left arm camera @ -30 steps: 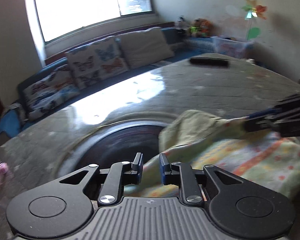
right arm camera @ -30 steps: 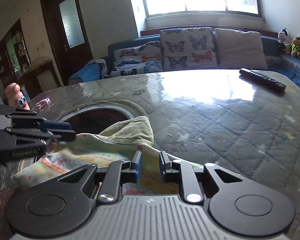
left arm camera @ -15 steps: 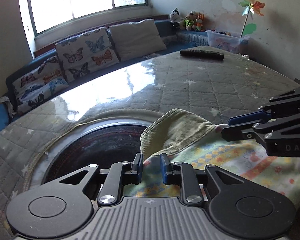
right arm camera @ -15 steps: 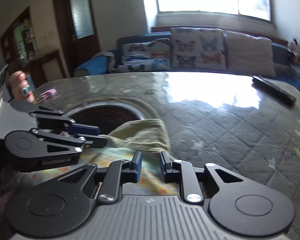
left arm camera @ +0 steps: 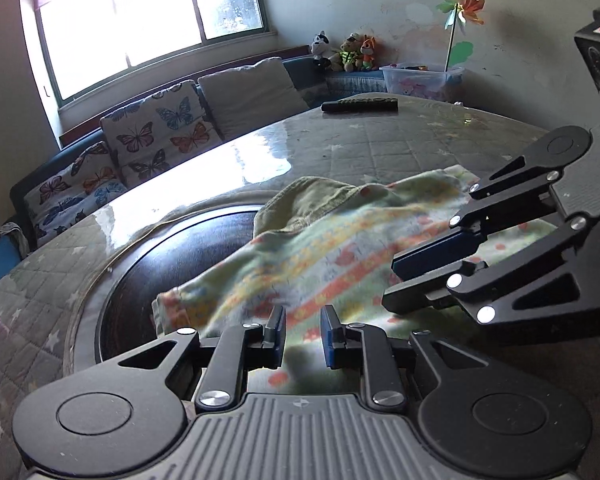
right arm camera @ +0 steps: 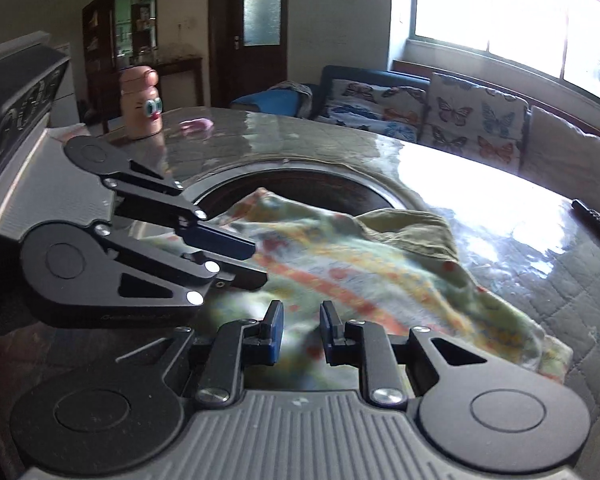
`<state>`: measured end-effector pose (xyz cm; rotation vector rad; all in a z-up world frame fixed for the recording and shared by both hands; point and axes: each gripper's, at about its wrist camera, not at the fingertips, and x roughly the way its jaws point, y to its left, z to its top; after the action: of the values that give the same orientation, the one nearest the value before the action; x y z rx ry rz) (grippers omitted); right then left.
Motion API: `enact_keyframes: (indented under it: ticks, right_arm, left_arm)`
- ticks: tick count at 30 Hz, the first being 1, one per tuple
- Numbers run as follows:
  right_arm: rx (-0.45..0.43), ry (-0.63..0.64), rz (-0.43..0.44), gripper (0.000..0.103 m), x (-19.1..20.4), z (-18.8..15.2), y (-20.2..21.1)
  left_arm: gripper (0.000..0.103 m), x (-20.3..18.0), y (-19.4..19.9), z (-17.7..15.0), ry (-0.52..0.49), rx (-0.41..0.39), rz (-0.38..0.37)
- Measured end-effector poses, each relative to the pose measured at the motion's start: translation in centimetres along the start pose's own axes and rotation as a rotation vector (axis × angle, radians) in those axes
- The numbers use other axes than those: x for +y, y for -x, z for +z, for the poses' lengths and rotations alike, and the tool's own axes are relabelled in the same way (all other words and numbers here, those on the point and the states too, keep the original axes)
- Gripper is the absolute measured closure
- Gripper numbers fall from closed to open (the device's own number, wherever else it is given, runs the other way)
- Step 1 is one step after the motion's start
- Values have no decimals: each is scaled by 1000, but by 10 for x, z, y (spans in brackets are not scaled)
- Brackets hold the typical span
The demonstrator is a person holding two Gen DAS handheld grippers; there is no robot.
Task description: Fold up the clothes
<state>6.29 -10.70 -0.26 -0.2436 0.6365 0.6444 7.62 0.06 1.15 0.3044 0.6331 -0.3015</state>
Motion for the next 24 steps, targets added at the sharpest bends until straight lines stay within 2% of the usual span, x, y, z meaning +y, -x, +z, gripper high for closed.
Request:
enact_keyframes:
  ticks: [5, 15, 21, 24]
  right_arm:
    - [-20, 43, -6, 84, 19, -13, 9]
    - [-33, -90, -31, 84, -9, -27, 32]
    - [-28, -156, -98, 85, -27, -47, 50]
    - [-14, -177, -170, 85, -37, -59, 60]
  left_arm:
    - [83, -3, 7, -7, 36, -14, -6]
    - [85, -7, 15, -14, 83, -24, -10]
    - [85, -10, 21, -19, 114, -20, -26]
    - [85, -15, 24, -21, 100, -19, -29]
